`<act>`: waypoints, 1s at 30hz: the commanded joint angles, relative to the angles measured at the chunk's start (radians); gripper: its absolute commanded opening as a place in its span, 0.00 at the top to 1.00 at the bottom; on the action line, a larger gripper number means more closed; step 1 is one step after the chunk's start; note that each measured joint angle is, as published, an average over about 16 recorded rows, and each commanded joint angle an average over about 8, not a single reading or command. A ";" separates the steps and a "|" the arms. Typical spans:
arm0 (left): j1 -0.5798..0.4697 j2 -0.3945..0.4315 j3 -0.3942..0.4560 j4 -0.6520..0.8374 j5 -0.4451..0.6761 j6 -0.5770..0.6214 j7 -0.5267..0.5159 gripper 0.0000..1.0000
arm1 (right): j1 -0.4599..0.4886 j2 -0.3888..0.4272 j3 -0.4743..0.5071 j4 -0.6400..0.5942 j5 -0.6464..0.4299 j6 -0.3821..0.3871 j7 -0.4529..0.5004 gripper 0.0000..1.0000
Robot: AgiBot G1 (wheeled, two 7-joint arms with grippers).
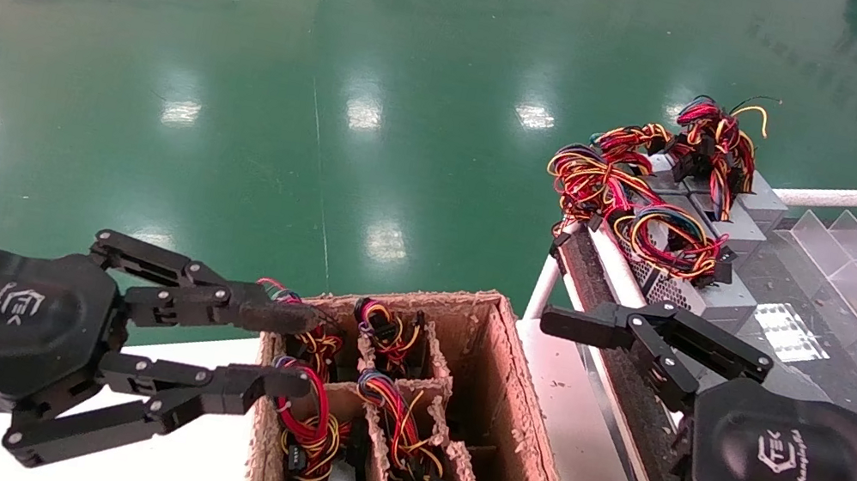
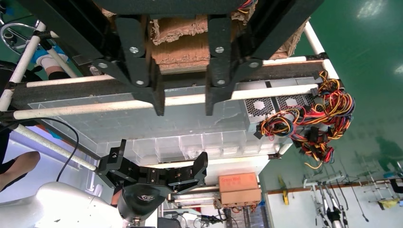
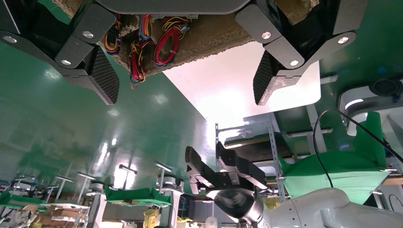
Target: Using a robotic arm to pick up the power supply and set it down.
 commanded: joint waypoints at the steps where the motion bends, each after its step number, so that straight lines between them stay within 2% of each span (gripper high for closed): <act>1: 0.000 0.000 0.000 0.000 0.000 0.000 0.000 1.00 | 0.000 0.000 0.000 0.000 0.000 0.000 0.000 0.00; 14: 0.000 0.000 0.000 0.000 0.000 0.000 0.000 1.00 | 0.000 0.000 0.000 0.001 0.000 0.000 0.000 0.00; 15: 0.000 0.000 0.000 0.000 0.000 0.000 0.000 0.94 | 0.000 0.000 0.000 0.000 0.000 0.000 0.000 0.00; 22: 0.000 0.000 0.000 0.000 0.000 0.000 0.000 0.07 | -0.001 0.000 -0.005 -0.018 -0.011 0.008 0.007 0.00; 23: 0.000 0.000 0.000 0.000 0.000 0.000 0.000 0.00 | 0.000 0.001 -0.007 -0.024 -0.015 0.010 0.008 0.00; 30: 0.000 0.000 0.000 0.000 0.000 0.000 0.000 0.00 | 0.017 -0.007 -0.034 -0.073 -0.080 0.044 0.025 0.00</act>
